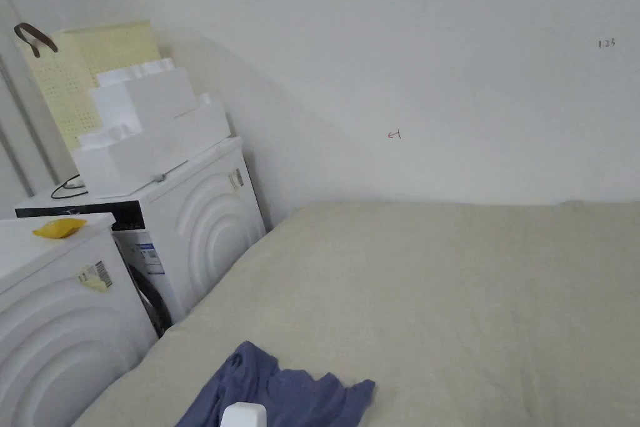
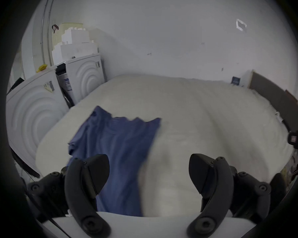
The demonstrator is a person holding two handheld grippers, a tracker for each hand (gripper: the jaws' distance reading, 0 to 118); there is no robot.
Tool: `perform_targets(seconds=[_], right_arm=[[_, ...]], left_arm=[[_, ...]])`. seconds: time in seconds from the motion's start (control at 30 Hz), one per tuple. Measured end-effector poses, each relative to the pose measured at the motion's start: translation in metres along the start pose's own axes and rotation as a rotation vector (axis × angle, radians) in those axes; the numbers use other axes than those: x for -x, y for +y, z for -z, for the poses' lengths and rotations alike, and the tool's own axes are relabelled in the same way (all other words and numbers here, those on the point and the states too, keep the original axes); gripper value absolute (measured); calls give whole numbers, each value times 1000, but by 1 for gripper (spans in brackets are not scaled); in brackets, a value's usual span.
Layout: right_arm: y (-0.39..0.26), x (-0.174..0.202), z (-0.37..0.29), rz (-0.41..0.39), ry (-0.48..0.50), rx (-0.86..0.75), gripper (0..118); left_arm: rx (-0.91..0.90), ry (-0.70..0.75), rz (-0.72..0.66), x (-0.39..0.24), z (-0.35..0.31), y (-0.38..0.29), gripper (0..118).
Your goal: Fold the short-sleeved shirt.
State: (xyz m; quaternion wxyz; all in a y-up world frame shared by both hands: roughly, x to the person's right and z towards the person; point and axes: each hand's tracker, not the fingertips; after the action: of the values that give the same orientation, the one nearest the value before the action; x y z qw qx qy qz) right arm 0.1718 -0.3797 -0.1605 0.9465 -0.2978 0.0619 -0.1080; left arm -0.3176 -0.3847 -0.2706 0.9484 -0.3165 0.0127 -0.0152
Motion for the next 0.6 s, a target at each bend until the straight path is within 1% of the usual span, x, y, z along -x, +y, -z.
perform_targets(seconds=[0.07,0.1,0.17,0.23,0.3,0.37,0.4,0.5,0.53,0.6], right_arm=[[-5,0,3,12,-9,18,4],[-7,-1,6,18,-13,29,4],[-10,0,10,28,-26,52,4],[-12,1,15,28,-42,74,4],[-14,1,22,39,-63,98,4],[-16,-1,28,55,-79,121,4],[-17,-1,32,58,-91,134,4],[-20,-1,43,40,-117,182,4],[-21,0,46,34,-120,192,4],[-22,-1,53,31,-127,214,4]], left_arm=[[96,5,8,19,27,9,100],[130,33,39,24,42,12,100],[140,41,84,31,67,14,100],[182,59,62,40,95,15,99],[203,41,73,54,129,13,99],[265,56,77,62,158,9,99],[291,57,55,65,172,7,98],[316,53,72,74,204,-1,95],[334,35,67,76,212,-3,95],[323,20,41,78,216,-8,104]])
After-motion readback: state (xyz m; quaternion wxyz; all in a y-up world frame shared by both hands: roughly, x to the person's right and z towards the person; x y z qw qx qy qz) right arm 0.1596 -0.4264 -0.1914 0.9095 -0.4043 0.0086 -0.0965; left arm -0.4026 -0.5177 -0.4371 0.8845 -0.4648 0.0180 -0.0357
